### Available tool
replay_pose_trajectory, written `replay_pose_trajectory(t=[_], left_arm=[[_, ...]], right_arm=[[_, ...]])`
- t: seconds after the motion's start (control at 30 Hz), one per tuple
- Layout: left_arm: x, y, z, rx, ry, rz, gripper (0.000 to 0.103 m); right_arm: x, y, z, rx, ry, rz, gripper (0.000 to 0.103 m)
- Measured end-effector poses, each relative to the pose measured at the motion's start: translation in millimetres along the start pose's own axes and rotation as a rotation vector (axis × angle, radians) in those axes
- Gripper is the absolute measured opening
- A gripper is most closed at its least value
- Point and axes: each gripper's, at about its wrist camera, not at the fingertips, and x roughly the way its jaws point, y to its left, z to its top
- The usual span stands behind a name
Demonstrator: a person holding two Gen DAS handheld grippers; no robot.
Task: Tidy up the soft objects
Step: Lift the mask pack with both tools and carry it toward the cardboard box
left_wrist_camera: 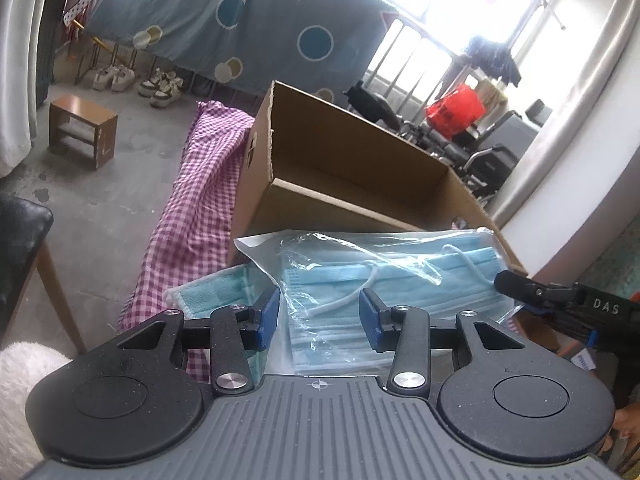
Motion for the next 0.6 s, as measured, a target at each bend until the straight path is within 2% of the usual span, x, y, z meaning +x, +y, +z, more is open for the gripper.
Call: replay_pose_trajectory(t=[0.33, 0.6], left_arm=[[-14.9, -2.0, 0.8, -0.041, -0.030, -0.045, 0.042], [-43.3, -21.7, 20.3, -0.012, -0.129, -0.071, 0.042]], right_arm=[[-23.9, 11.6, 5.8, -0.031, -0.042, 0.046, 0.022], [-44.1, 27.8, 34.6, -0.069, -0.111, 0.110, 0.022]])
